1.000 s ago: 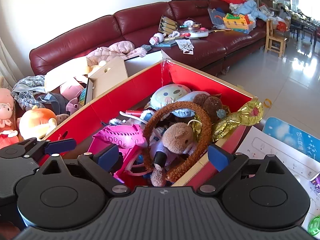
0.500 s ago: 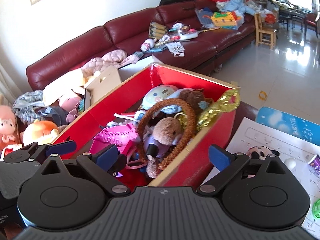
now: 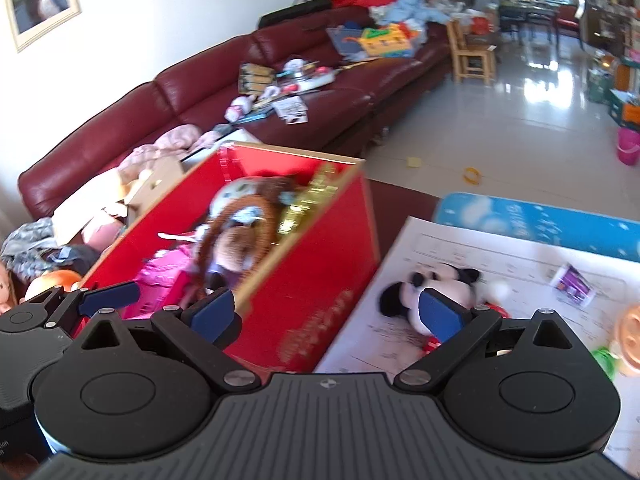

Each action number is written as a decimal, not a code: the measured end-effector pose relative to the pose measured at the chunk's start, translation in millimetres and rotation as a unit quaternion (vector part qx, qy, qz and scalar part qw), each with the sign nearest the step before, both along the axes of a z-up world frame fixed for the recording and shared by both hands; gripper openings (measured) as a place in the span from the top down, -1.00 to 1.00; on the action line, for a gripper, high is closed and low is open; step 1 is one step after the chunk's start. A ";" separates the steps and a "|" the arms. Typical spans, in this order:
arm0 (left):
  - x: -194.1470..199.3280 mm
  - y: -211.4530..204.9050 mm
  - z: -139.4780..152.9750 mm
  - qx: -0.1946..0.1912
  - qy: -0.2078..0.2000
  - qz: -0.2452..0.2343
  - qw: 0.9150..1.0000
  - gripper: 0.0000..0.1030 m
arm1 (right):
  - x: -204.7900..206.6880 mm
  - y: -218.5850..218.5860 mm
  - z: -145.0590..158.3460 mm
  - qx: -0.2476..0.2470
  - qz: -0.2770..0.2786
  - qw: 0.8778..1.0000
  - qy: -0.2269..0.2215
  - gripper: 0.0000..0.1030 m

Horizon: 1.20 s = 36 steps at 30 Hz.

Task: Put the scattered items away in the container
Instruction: 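Move both tools back over the green-and-yellow foam toy on the table, then grasp the green-and-yellow foam toy with the right gripper and lift it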

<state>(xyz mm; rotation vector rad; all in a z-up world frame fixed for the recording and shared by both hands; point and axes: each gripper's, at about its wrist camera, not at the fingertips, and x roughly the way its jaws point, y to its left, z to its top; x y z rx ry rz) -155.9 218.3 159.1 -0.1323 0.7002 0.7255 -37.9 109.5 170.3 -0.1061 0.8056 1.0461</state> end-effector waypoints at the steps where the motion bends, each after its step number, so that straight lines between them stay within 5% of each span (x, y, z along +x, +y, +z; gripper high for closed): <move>1: 5.1 -7.2 -2.7 -0.001 0.002 -0.010 1.000 -0.97 | 3.8 -8.7 -2.5 -0.002 -0.007 1.000 0.001 -0.93; 14: 62.2 -98.5 -56.4 -0.021 0.056 -0.142 0.988 -0.97 | 69.4 -149.0 -61.4 -0.055 -0.159 0.984 0.059 -0.94; 26: 95.6 -180.4 -101.9 -0.027 0.101 -0.253 0.962 -0.97 | 101.7 -308.7 -109.4 -0.081 -0.358 0.922 0.126 -0.94; 36: 116.3 -226.0 -129.5 -0.034 0.133 -0.311 0.940 -0.97 | 104.0 -346.4 -160.4 -0.074 -0.391 0.897 0.192 -0.94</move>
